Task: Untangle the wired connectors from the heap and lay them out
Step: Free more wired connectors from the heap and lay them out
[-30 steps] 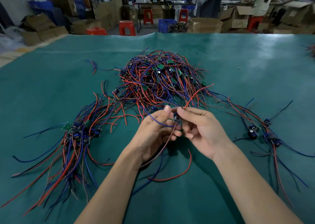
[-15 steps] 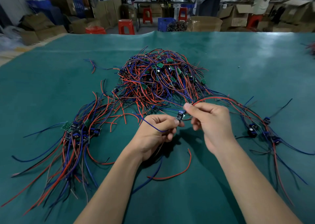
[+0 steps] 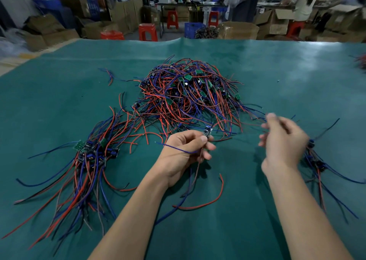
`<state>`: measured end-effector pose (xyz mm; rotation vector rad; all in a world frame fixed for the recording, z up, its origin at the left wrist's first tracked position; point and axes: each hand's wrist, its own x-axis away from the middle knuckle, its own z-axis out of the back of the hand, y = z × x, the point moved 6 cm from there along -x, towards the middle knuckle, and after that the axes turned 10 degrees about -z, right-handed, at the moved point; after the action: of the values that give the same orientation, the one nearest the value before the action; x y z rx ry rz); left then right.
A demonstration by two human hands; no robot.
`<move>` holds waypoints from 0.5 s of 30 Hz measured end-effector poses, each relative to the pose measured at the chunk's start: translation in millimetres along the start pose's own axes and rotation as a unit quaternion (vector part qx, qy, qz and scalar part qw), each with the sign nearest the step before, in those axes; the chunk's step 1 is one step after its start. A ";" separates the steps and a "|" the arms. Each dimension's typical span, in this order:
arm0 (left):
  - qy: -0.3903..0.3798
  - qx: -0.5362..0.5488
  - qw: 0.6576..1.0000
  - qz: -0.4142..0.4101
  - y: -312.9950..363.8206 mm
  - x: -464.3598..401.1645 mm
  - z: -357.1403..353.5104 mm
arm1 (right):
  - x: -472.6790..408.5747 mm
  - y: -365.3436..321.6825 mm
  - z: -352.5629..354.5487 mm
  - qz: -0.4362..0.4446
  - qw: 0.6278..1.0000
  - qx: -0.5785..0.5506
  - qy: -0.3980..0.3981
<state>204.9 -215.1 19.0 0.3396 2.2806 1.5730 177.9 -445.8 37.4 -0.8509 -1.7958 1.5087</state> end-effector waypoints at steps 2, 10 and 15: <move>0.003 0.012 1.000 -0.011 0.1 -0.1 1.0 | 24.0 9.1 -32.1 -0.012 0.983 0.077 -0.169; -0.043 -0.038 0.998 -0.002 4.1 3.2 -5.0 | 67.6 14.6 -67.0 0.065 0.921 0.090 -0.374; -0.087 -0.055 0.995 0.006 5.3 5.5 -9.2 | 52.5 -4.7 -54.0 0.113 0.957 0.062 -0.261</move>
<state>196.1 -218.9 26.2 0.4431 2.0562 1.6003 190.1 -372.9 53.0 -0.6480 -1.9848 2.1261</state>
